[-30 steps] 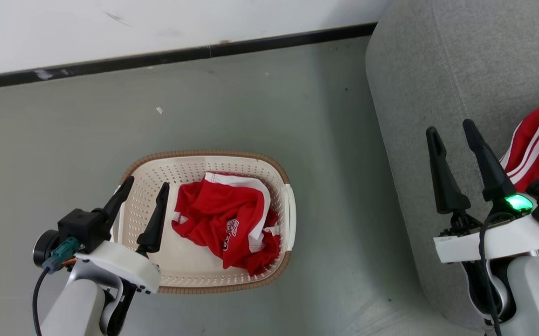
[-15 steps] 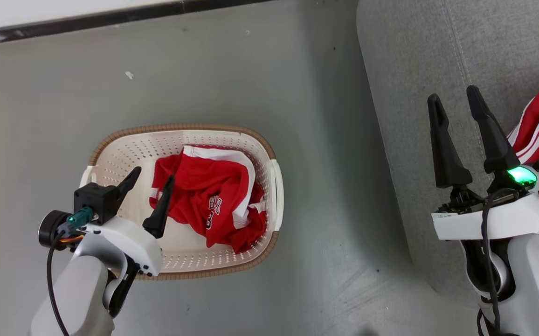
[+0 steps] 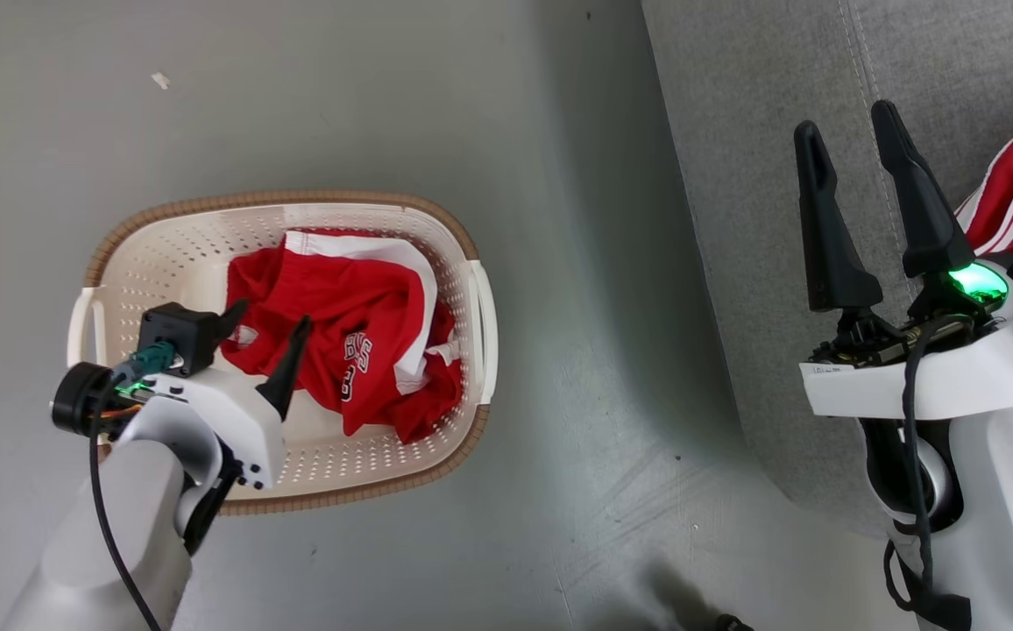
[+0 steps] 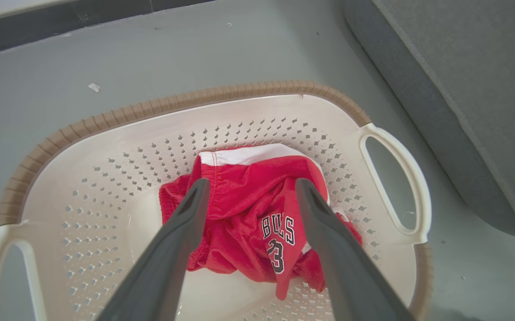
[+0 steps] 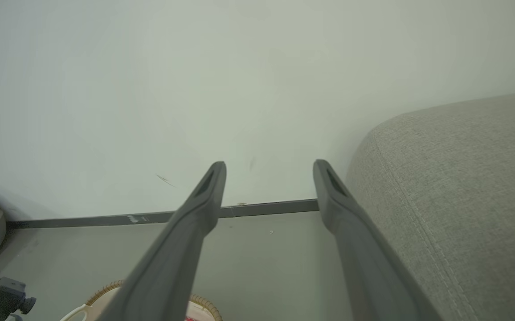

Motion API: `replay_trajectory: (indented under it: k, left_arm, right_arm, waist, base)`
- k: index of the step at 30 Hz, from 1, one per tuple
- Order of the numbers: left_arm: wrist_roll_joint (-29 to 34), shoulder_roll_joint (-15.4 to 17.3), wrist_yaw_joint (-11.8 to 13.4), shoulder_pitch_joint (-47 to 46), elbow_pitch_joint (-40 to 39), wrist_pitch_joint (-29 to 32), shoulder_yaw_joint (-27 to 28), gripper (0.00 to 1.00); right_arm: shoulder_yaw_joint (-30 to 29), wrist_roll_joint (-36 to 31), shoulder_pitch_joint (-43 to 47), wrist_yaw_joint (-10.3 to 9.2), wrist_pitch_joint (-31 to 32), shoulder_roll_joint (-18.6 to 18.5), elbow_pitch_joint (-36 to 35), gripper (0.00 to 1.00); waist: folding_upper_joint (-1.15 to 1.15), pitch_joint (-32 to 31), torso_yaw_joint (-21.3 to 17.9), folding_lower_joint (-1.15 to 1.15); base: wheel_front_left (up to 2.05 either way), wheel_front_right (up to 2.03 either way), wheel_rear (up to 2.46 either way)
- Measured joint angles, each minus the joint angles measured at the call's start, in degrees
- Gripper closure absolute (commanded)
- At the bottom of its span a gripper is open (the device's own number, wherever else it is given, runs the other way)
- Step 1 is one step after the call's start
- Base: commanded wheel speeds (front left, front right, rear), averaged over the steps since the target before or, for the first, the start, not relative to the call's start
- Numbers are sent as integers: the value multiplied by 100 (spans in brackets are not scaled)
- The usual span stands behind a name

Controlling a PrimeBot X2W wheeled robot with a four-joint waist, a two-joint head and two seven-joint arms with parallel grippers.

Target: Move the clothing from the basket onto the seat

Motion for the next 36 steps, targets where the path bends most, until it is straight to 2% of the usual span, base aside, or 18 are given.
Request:
replay_trajectory:
  k: [4, 16, 26, 36]
  left_arm:
    - [29, 127, -1, -187, 221, 111, -57, 0]
    - [34, 181, -4, -576, 690, 354, -423, 0]
    - [-19, 257, -4, -920, 1023, 706, -833, 0]
    - [-147, 479, -4, -1187, 1313, 1160, -1161, 0]
  right_arm:
    - [38, 52, -115, 0, 0, 15, -12, 0]
    - [175, 115, -396, 0, 0, 34, -31, 0]
    - [282, 459, -597, 0, 0, 36, -112, 0]
    - [348, 684, -769, 0, 0, 46, -132, 0]
  waist:
    - [0, 163, -103, 0]
    - [0, 592, -380, 0]
    - [0, 939, -621, 0]
    - [0, 1221, -879, 0]
  base:
    - [0, 0, 0]
    - [0, 0, 0]
    - [0, 0, 0]
    - [0, 0, 0]
